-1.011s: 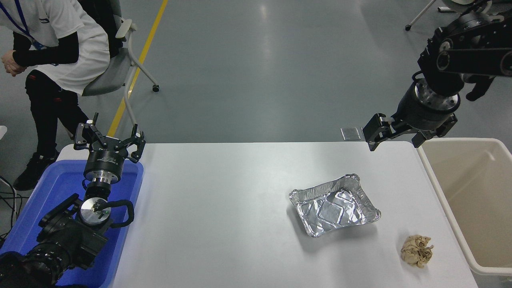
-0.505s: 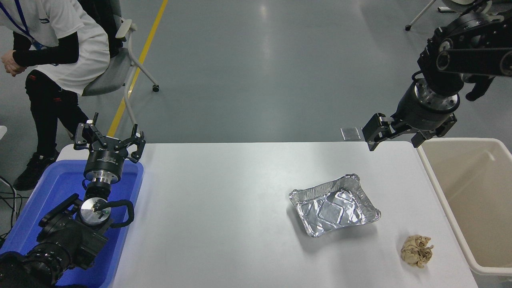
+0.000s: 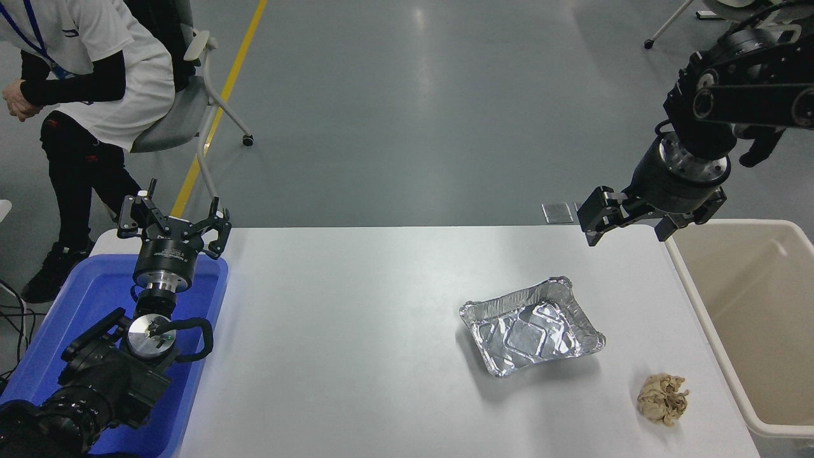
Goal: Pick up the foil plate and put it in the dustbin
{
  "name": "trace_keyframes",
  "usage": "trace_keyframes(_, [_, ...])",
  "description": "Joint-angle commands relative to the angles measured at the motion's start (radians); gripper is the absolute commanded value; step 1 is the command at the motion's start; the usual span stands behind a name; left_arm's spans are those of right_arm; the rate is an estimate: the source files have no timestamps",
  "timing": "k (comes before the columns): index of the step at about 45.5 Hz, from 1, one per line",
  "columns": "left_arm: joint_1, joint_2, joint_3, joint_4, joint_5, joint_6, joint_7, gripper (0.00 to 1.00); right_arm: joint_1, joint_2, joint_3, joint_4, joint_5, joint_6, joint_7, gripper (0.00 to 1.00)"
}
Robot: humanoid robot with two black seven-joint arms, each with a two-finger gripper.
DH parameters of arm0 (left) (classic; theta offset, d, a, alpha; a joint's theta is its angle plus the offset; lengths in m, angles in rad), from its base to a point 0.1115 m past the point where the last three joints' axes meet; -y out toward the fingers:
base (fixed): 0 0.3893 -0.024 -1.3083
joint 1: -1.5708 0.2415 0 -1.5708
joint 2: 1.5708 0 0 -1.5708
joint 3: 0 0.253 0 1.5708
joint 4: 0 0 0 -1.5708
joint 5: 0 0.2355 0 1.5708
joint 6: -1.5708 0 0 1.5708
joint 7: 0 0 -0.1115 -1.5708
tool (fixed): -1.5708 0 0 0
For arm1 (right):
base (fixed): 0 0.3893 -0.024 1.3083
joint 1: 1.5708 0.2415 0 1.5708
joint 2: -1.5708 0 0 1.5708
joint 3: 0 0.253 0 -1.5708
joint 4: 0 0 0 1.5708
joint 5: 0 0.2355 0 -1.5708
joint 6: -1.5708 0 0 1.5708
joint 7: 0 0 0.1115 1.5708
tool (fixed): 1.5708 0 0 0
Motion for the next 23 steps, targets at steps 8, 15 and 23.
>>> trace_keyframes(8, [0.0,0.001,0.0,0.0,0.001,0.0,0.0,0.99,-0.086,0.019,0.001,-0.014,0.003,0.0,0.0,1.0])
trace_keyframes(15, [0.0,0.001,0.0,0.0,0.001,0.0,0.0,0.99,-0.135,0.013,0.015,-0.047,-0.011,0.0,0.0,1.0])
trace_keyframes(23, [0.0,0.001,0.0,0.0,0.001,-0.001,0.0,0.99,-0.16,0.01,0.015,-0.047,-0.012,0.0,0.0,1.0])
